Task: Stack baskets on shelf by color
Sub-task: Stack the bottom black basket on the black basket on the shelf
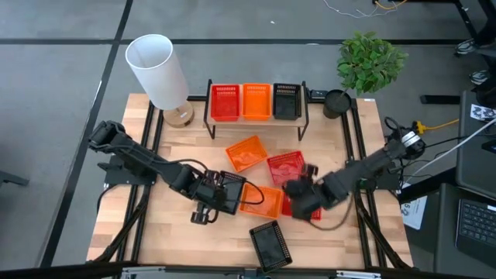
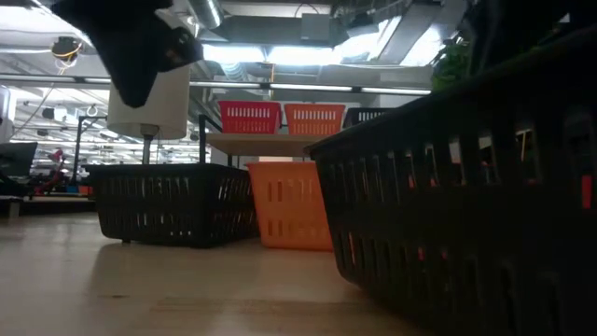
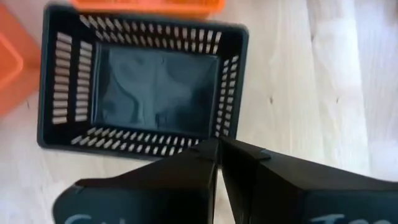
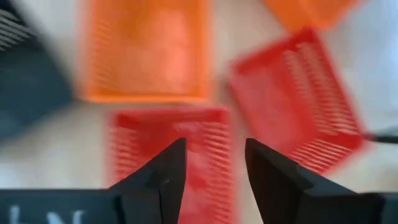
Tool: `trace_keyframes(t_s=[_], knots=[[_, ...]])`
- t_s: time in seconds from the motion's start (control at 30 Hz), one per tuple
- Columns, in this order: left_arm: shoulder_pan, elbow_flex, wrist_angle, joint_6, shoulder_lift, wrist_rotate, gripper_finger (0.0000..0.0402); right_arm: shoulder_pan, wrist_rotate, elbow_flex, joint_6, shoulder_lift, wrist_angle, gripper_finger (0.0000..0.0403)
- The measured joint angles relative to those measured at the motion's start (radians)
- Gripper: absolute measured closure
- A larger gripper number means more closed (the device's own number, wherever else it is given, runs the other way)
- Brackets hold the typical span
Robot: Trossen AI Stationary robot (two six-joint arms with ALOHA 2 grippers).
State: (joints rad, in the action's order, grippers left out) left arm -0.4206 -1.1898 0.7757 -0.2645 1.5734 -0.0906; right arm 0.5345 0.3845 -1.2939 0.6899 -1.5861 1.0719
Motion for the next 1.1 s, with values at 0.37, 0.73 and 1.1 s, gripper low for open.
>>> trace_keyframes(t_s=[0.37,0.73,1.1], knots=[[0.008,0.005,-0.037,-0.021,0.005,-0.124,0.039,0.205,-0.221,0.018,-0.29,-0.198,-0.56,0.024],[0.019,0.005,-0.036,-0.024,0.005,-0.129,0.039,0.292,-0.253,-0.172,-0.359,-0.389,-0.577,0.024],[0.019,0.005,-0.044,-0.024,0.005,-0.129,0.039,0.306,-0.219,-0.215,-0.2,-0.489,-0.492,0.0248]])
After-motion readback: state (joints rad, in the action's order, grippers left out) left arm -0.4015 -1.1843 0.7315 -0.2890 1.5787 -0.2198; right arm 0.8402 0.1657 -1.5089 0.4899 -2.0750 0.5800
